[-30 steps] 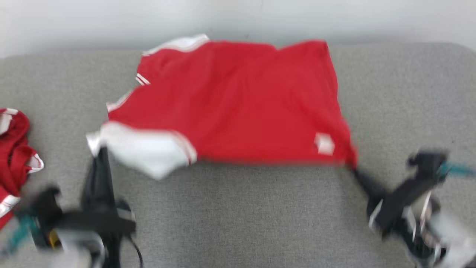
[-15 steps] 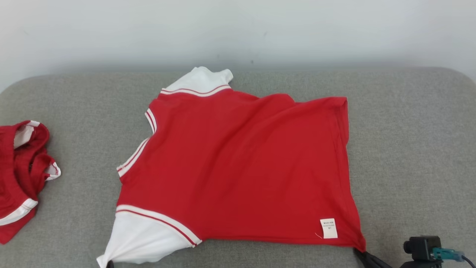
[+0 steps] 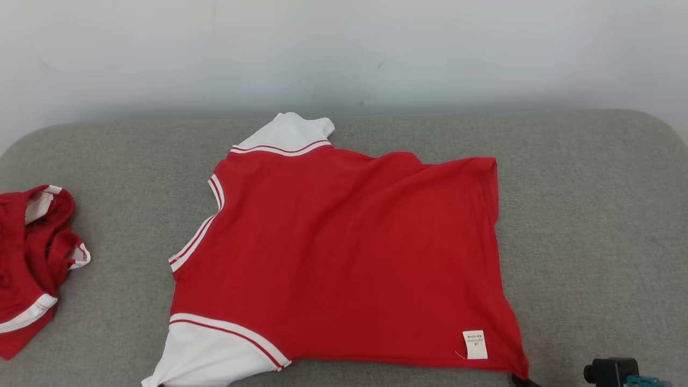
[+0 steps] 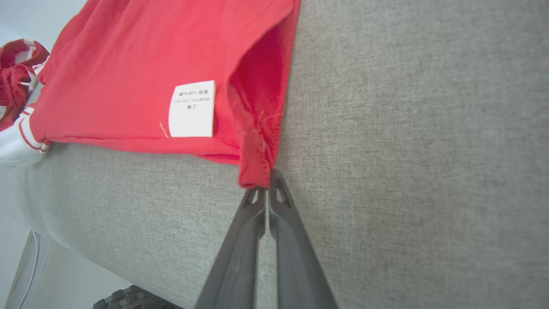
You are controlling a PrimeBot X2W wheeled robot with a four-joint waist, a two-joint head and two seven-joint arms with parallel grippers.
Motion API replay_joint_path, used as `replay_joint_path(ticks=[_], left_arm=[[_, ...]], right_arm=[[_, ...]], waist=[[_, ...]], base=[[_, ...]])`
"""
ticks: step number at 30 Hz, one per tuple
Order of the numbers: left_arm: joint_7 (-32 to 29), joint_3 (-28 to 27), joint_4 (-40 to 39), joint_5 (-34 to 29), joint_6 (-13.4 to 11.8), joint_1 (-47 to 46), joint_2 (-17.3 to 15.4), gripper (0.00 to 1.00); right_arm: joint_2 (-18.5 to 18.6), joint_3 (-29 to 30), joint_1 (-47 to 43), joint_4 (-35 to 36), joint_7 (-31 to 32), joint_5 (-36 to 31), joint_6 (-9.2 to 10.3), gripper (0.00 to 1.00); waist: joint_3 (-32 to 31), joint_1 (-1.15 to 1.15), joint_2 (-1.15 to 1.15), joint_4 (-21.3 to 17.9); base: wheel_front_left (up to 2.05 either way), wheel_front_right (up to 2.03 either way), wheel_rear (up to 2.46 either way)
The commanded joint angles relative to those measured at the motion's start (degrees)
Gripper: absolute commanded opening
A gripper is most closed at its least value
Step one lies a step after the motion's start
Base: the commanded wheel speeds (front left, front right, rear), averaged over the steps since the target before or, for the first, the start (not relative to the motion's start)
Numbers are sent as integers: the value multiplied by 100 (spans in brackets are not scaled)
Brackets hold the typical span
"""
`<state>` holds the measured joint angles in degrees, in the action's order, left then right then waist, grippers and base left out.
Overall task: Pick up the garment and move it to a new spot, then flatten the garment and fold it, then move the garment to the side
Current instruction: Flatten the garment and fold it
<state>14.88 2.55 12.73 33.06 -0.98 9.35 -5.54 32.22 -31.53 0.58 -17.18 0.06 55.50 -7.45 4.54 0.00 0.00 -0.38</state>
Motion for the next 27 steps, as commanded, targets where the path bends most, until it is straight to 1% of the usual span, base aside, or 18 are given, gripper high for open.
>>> replay_joint_path(ticks=[1, 8, 9, 10, 11, 14, 18, 23, 27], left_arm=[[35, -30, 24, -76, 14, -10, 19, 0], [34, -19, 392, -230, 156, -14, 132, 0], [34, -22, 463, -298, 170, -13, 138, 19], [34, -29, 523, -358, 186, 0, 150, 76], [35, -47, 592, -398, 190, 10, 163, 100], [34, -146, 698, -445, 245, 50, 205, 100], [34, -292, 679, -538, 307, 85, 232, 100], [34, -338, 760, -666, 400, -45, 261, 100], [33, -225, 1083, -778, 503, -244, 261, 100]], right_arm=[[-6, 24, -10, -10, -23, -45, -5, 100], [-92, 116, -165, 40, -80, -205, -5, 100], [-102, 121, -206, 72, -93, -218, -5, 100], [-111, 129, -252, 96, -107, -218, -5, 100], [-109, 154, -314, 135, -130, -220, -5, 100], [-90, 212, -430, 284, -275, -361, -5, 100], [-173, 354, -525, 398, -515, -699, -5, 100], [-357, 555, -513, 230, -666, -1311, -5, 100], [-547, 720, -424, 109, -661, -1558, -5, 100]], waist=[[2, 0, 0, -11], [-83, 0, 0, -33], [-110, 0, 0, -26], [-136, 0, 0, -14], [-168, 0, 0, 4], [-214, 0, 0, 39], [-219, 0, 0, 84], [-196, 0, 0, 143], [-159, 0, 0, 161]], base=[[0, 0, 0], [0, 0, 0], [0, 0, 0], [0, 0, 0], [0, 0, 0], [0, 0, 0], [0, 0, 0], [0, 0, 0], [0, 0, 0]])
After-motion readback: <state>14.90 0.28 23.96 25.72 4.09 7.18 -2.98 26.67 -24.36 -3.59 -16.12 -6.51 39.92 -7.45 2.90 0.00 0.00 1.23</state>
